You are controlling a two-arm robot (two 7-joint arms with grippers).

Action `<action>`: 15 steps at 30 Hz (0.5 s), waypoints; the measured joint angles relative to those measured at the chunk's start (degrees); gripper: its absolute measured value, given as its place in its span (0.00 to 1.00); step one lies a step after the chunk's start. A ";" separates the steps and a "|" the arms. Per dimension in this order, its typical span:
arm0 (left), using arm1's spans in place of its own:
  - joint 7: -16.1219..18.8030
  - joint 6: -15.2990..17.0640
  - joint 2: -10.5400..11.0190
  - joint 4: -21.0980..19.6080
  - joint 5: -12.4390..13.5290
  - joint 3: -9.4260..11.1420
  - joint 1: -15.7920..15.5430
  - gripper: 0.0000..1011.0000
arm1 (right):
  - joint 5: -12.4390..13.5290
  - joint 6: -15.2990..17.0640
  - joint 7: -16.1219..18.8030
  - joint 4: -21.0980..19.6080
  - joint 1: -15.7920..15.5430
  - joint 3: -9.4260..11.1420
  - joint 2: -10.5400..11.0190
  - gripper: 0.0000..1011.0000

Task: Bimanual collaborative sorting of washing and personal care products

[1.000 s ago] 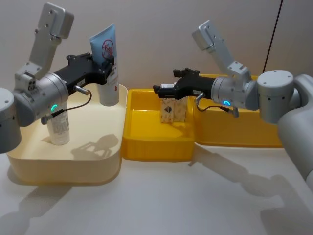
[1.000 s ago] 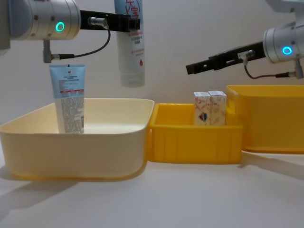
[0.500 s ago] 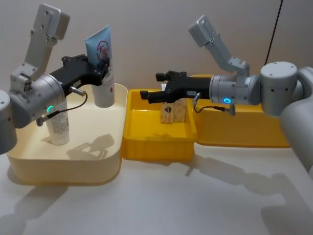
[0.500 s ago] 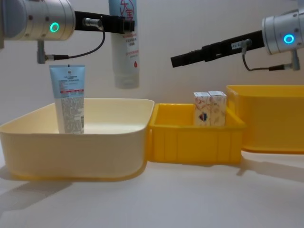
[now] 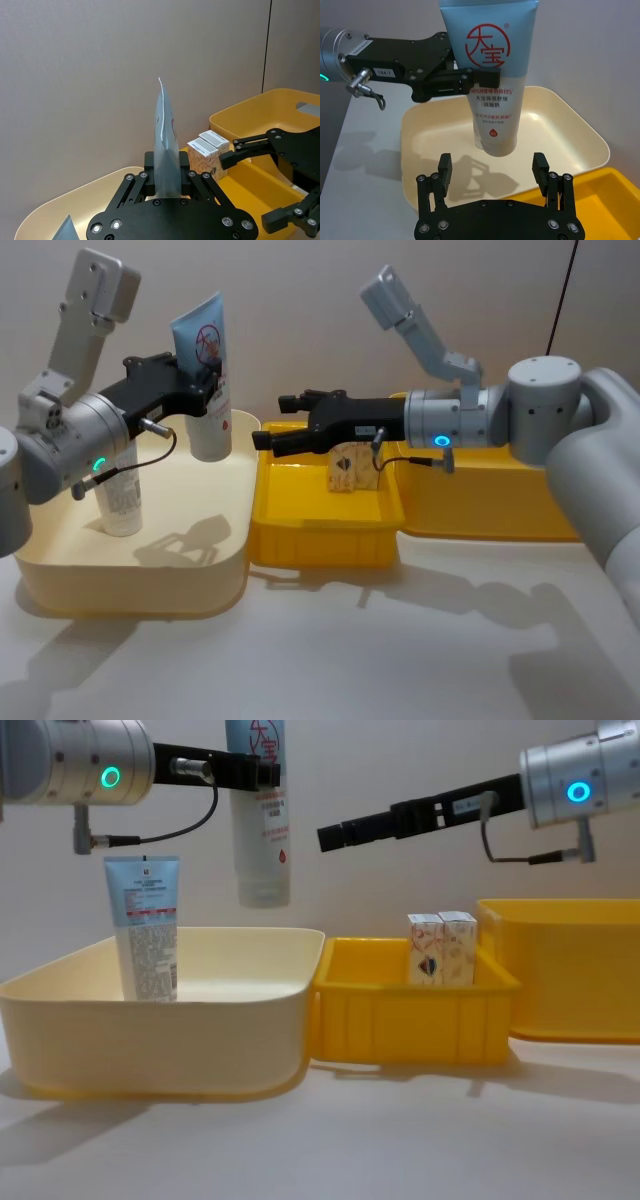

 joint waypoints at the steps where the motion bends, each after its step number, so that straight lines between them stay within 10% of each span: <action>1: 0.00 0.03 0.02 -0.04 0.02 0.04 0.03 0.26 | 0.13 -0.21 0.02 0.41 0.16 -0.02 -0.19 0.99; 15: -0.21 0.52 0.05 -0.53 0.42 0.45 0.45 0.26 | 0.93 -3.53 -1.78 6.05 2.20 -0.55 -2.99 0.99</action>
